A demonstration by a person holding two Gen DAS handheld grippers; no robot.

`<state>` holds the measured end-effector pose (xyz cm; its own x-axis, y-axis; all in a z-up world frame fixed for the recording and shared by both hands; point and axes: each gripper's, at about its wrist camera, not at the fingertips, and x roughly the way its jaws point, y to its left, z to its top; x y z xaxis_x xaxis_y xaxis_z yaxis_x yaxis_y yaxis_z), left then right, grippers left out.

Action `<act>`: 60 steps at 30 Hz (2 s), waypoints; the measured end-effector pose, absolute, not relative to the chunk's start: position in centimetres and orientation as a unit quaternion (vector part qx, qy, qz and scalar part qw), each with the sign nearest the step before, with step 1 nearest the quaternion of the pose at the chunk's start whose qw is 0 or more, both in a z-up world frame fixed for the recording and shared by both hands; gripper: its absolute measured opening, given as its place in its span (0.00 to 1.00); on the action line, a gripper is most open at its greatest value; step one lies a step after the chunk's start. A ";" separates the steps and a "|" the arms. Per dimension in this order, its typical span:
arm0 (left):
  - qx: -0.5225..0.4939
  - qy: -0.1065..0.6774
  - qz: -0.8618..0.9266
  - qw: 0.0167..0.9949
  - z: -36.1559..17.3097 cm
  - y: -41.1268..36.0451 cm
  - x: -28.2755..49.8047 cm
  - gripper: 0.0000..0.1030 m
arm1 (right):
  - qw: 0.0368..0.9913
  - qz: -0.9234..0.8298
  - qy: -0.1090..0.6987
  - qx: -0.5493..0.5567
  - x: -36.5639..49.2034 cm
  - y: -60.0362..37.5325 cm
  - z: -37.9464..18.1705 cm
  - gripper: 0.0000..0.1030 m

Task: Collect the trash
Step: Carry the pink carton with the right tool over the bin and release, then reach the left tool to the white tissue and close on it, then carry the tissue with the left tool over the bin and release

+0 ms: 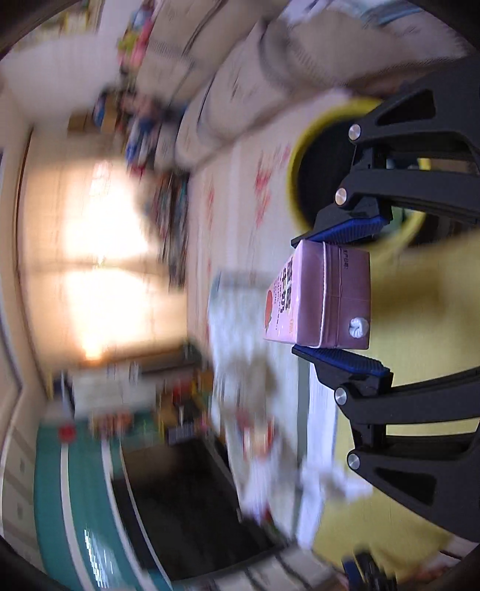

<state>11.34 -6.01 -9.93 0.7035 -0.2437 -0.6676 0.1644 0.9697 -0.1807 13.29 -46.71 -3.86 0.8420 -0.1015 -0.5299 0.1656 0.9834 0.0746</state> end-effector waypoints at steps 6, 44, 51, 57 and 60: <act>-0.048 0.389 -0.128 0.911 -10.7 -7.9 12.3 0.95 | 0.932 -0.176 0.309 0.070 14.6 -52.8 -7.3 0.48; 0.006 0.447 -0.094 0.890 -13.4 -14.2 24.7 0.35 | 0.931 -0.138 0.322 0.098 15.2 -52.2 -9.5 0.57; 0.008 0.429 -0.127 0.894 -11.5 -15.3 23.1 0.11 | 0.934 -0.148 0.307 0.105 14.2 -53.1 -8.6 0.57; 0.037 0.399 -0.199 0.894 -7.9 -20.3 21.4 0.11 | 0.935 -0.170 0.292 0.105 13.0 -54.4 -7.8 0.57; 0.051 0.389 -0.250 0.885 -6.5 -24.0 20.9 0.11 | 0.933 -0.191 0.287 0.103 12.1 -55.5 -7.6 0.57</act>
